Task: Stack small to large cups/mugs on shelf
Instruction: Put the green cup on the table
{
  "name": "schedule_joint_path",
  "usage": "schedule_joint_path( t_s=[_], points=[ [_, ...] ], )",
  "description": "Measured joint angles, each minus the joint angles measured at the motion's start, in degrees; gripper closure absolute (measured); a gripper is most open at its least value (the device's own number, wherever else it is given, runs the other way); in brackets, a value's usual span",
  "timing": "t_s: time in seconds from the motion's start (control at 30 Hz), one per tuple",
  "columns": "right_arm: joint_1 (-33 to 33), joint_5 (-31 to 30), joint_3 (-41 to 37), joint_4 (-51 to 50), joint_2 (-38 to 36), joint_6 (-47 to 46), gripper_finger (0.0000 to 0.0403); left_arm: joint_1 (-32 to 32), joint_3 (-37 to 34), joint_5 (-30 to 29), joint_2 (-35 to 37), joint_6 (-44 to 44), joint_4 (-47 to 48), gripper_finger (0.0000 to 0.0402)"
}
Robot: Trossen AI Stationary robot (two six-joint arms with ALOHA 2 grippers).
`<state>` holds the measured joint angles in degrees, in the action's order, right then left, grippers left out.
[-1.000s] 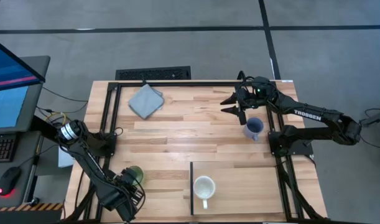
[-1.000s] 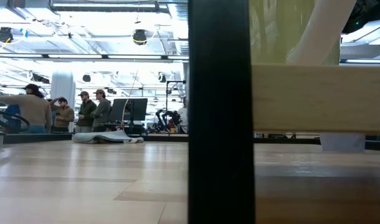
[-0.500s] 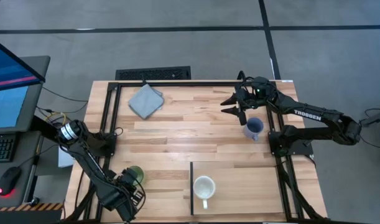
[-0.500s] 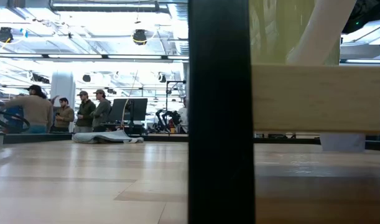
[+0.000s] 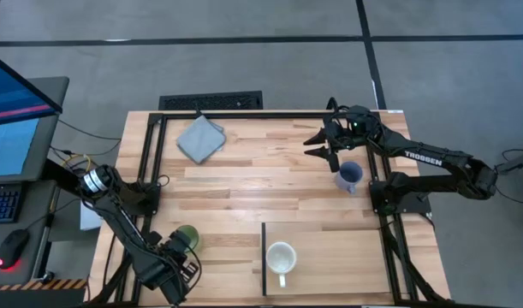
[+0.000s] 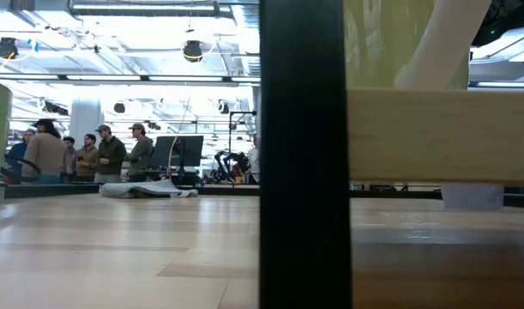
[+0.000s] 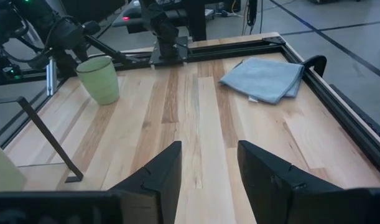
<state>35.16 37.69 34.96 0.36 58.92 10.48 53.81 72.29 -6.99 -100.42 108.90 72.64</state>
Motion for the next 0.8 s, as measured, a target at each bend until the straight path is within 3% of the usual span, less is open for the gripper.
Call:
schedule_joint_path(
  t_s=[0.17,0.37,0.63,0.8],
  points=[
    [0.00,0.00,0.00,0.00,0.00,0.00,0.0225,-1.24,0.00,0.06,0.00,-0.80,0.07,0.0336],
    [0.00,0.01,0.00,0.00,0.00,0.00,0.0225,-4.65,0.00,0.03,0.00,-5.15,1.56,0.0351],
    [-0.78,0.00,0.00,0.00,0.00,0.00,0.0225,-10.58,0.00,-2.60,0.00,-14.11,1.74,0.0339],
    [-1.86,0.00,0.00,0.00,0.00,0.00,0.0225,-14.97,-0.01,-2.97,0.00,-20.25,1.64,0.0352]
  ],
)
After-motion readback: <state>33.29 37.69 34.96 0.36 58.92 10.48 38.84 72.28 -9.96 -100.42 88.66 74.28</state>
